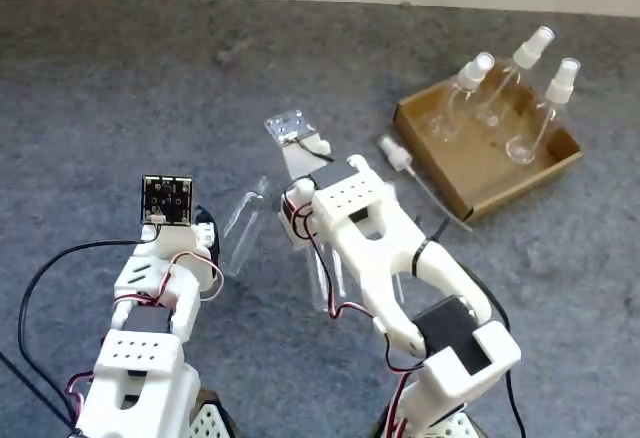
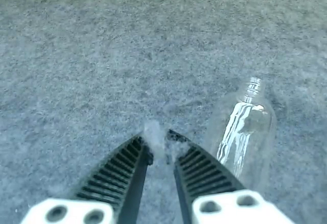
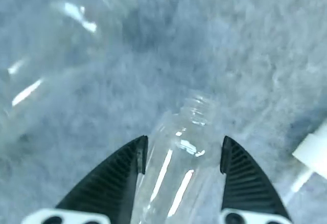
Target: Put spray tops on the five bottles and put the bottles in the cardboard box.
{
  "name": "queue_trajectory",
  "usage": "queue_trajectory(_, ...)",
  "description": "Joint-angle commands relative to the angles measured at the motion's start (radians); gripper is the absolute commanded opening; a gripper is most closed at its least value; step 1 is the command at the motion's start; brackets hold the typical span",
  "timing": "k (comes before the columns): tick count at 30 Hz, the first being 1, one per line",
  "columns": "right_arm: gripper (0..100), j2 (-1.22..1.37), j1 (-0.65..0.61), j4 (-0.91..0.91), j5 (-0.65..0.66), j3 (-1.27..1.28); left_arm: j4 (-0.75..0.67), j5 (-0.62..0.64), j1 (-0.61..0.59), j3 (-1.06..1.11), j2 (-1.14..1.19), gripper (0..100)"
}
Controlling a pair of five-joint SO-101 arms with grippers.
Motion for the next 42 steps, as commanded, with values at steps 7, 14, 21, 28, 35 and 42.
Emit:
queue_trajectory(7, 29.7, -0.028, 0.025, 0.199, 0.146, -0.111, -0.017, -0.009, -0.005, -0.068, -0.010, 1)
queue_trajectory(14, 35.4, -0.028, 0.024, 0.213, 0.181, -0.111, -0.017, -0.009, -0.004, -0.068, -0.010, 1)
queue_trajectory(21, 35.4, -0.021, -0.022, 0.196, 0.180, -0.104, -0.017, -0.009, -0.004, -0.068, -0.010, 1)
queue_trajectory(28, 35.4, 0.001, -0.048, 0.196, 0.061, -0.104, -0.017, -0.009, -0.004, -0.068, -0.010, 1)
queue_trajectory(35, 35.4, 0.016, -0.047, 0.209, -0.160, -0.107, -0.017, -0.009, -0.004, -0.068, -0.010, 1)
queue_trajectory(42, 35.4, 0.082, -0.047, 0.151, -0.173, -0.102, -0.017, -0.009, 0.019, -0.067, -0.010, 1)
